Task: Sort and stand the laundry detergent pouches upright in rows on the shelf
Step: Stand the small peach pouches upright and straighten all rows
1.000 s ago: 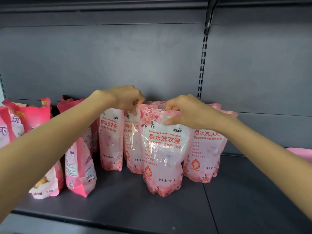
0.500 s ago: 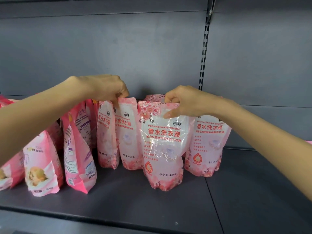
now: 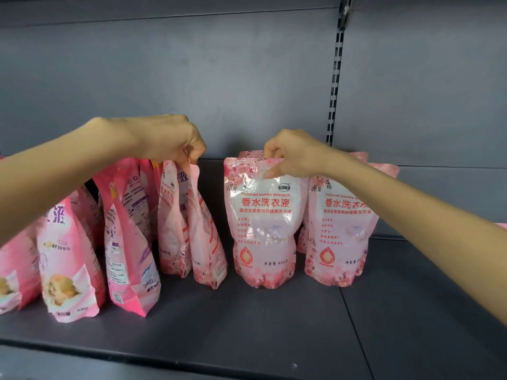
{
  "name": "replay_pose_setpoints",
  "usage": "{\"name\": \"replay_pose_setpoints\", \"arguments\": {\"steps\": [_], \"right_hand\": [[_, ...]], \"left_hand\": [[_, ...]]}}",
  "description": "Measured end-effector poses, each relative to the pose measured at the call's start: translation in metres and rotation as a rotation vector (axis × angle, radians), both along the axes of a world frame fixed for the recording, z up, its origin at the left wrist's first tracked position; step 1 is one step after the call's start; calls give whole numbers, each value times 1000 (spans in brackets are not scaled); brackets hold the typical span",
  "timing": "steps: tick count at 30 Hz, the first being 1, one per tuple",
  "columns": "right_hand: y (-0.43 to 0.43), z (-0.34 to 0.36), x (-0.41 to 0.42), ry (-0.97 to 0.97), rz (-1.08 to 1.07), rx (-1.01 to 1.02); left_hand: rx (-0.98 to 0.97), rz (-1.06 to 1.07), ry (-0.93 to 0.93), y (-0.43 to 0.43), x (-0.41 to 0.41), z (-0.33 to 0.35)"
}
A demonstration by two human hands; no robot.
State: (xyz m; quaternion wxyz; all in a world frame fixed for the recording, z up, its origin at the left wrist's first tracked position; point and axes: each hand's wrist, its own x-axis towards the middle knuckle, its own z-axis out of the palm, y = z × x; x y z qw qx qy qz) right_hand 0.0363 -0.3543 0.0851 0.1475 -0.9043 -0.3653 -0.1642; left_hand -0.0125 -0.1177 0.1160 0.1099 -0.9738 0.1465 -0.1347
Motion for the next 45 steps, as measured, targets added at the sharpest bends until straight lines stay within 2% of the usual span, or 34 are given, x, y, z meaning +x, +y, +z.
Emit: {"name": "replay_pose_setpoints", "arguments": {"steps": [6, 15, 23, 25, 30, 34, 41, 45], "right_hand": [[8, -7, 17, -26, -40, 29], [2, -8, 22, 64, 17, 61], [0, -2, 18, 70, -10, -20], [1, -4, 17, 23, 13, 29], [4, -4, 2, -55, 123, 329], [6, -2, -28, 194, 281, 536], [-10, -18, -46, 401, 358, 560], [-23, -27, -41, 565, 367, 683]], "left_hand": [[-50, 1, -4, -2, -7, 0], [-118, -37, 29, -5, -9, -1], [-116, -25, 61, -12, -17, 7], [-121, -8, 53, -16, -22, 10], [-188, -41, 39, -31, -34, 12], [-241, -97, 22, -42, -38, 10], [-322, -186, -15, -52, -42, 4], [-401, -210, -24, -60, -45, 1]]}}
